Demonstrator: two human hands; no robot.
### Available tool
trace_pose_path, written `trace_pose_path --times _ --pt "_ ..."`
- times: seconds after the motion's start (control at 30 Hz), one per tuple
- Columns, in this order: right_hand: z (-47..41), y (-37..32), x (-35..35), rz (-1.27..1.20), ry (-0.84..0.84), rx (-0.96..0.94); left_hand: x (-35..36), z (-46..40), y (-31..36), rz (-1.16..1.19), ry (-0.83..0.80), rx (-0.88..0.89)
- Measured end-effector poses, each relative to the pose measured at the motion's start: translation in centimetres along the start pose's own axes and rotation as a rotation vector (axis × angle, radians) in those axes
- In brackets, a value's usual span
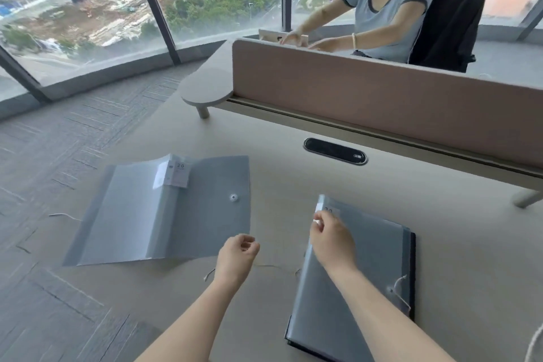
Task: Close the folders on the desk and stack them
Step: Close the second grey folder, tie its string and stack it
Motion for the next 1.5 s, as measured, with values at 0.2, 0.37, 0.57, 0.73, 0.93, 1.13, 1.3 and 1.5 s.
trace_pose_path --times 0.2,0.37,0.57,0.73,0.93,1.13,1.3,1.5 --pt "0.5 -5.4 5.8 0.107 -0.172 -0.084 -5.1 -2.3 -3.7 -0.145 0.146 0.003" --pt "0.8 -8.2 10.5 0.218 -0.302 -0.046 -9.4 -4.3 -6.7 -0.35 0.212 -0.014" --pt "0.1 -10.5 14.2 0.269 -0.333 0.089 -12.9 -7.0 -10.4 -0.518 0.15 -0.076" --pt "-1.5 -11.4 16.3 0.225 -0.25 0.237 -14.1 -8.8 -12.6 -0.534 0.065 -0.102" --pt "-3.2 -12.1 17.7 0.064 -0.16 0.407 -14.3 -9.3 -13.9 -0.521 0.041 -0.102" --pt "-4.4 -12.2 18.7 -0.001 -0.119 0.489 -14.7 -9.4 -14.1 -0.538 0.06 -0.088" --pt "-3.8 -12.3 17.8 -0.191 -0.129 0.51 -14.8 -9.3 -14.2 -0.551 0.067 -0.08" --pt "-3.6 -12.8 16.8 -0.221 -0.294 0.322 -15.2 -9.1 -13.8 -0.523 0.063 -0.078"
Point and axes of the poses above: each hand's wrist, its own z-axis away from the middle knuckle, its own x-axis out of the palm, y = z × x, the point moved 1 cm from there along -z, towards the middle knuckle, and after that the axes turned 6 degrees about x, right-handed, at the moved point
